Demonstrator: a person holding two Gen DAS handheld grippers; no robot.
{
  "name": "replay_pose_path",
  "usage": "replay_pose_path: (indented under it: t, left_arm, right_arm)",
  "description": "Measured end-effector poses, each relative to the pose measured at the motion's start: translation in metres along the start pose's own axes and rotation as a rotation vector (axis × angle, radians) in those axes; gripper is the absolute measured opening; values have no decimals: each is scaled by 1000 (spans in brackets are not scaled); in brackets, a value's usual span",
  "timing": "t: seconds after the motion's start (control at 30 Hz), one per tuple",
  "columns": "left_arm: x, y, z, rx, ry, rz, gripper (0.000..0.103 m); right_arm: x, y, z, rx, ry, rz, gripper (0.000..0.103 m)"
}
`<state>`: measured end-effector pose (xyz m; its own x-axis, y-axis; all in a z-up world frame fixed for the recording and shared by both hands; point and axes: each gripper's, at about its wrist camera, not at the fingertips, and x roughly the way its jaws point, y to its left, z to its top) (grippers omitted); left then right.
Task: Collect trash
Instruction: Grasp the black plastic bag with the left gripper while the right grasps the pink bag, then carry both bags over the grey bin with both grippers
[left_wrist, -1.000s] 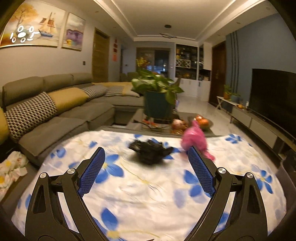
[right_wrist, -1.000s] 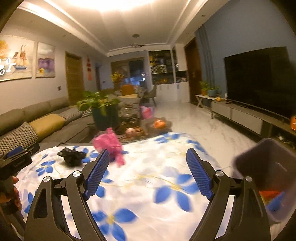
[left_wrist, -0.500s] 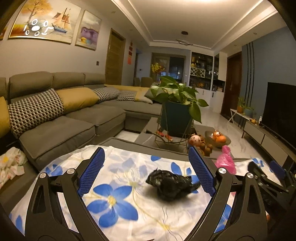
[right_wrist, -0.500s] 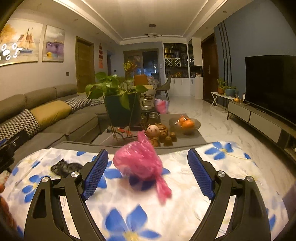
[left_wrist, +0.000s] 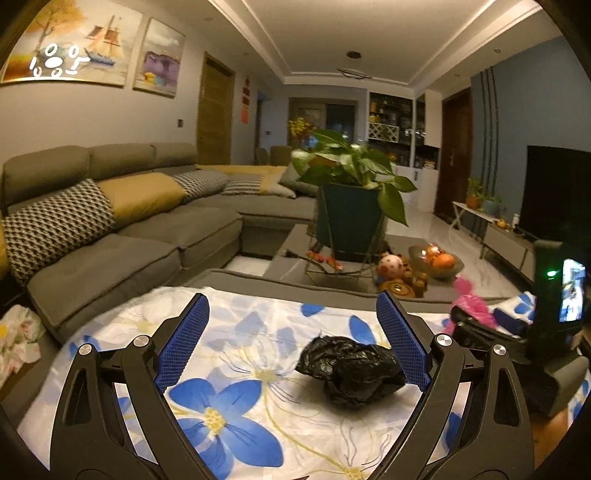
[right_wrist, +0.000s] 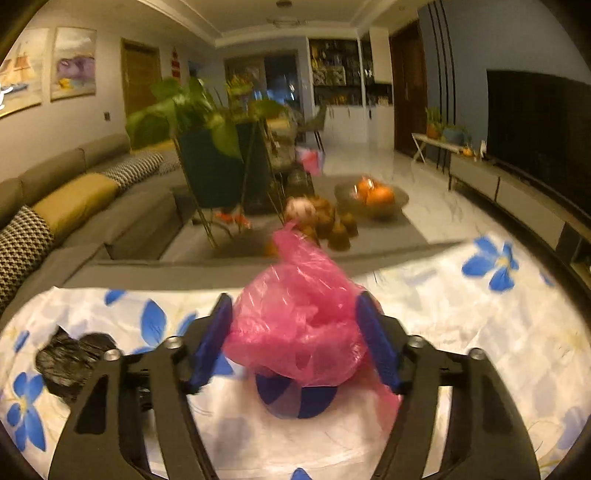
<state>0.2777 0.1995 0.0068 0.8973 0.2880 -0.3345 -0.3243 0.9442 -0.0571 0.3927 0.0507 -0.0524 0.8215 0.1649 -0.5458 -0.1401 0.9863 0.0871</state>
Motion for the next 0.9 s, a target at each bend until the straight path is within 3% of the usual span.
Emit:
replay_pose_path:
  t: [0.1,0.17,0.4,0.5,0.6,0.67,0.83,0.9]
  left_arm:
    - [7,-4,-5,-2,30,-37,90]
    - [14,-8,-8,3,64,-81,90]
    - [27,-21,-20,57,134,-167,90]
    - [33,-25,-24,74,174,-198,74]
    - [44,-28,-31,89,250,-221,52]
    - [48,-30,-36,95,287,-240,32]
    - [34,-36,-39,132,253,-239,10]
    - [21,-37,-38,137,222,-236,8]
  right_arm:
    - [5,-4,-3,10,41,2,29]
    - [4,-3,-4,4,49,12,19]
    - [-16,-2,-6,-16,12,29,14]
    - [-29,-3,-6,-28,-14,36,13]
    - [-46,-5,-6,-37,-41,51,13]
    - [-60,-7,-6,-48,-63,63,13]
    - [-98,-18,-9,-71,-105,81,13]
    - [-115,-24,-12,-81,-125,88,13]
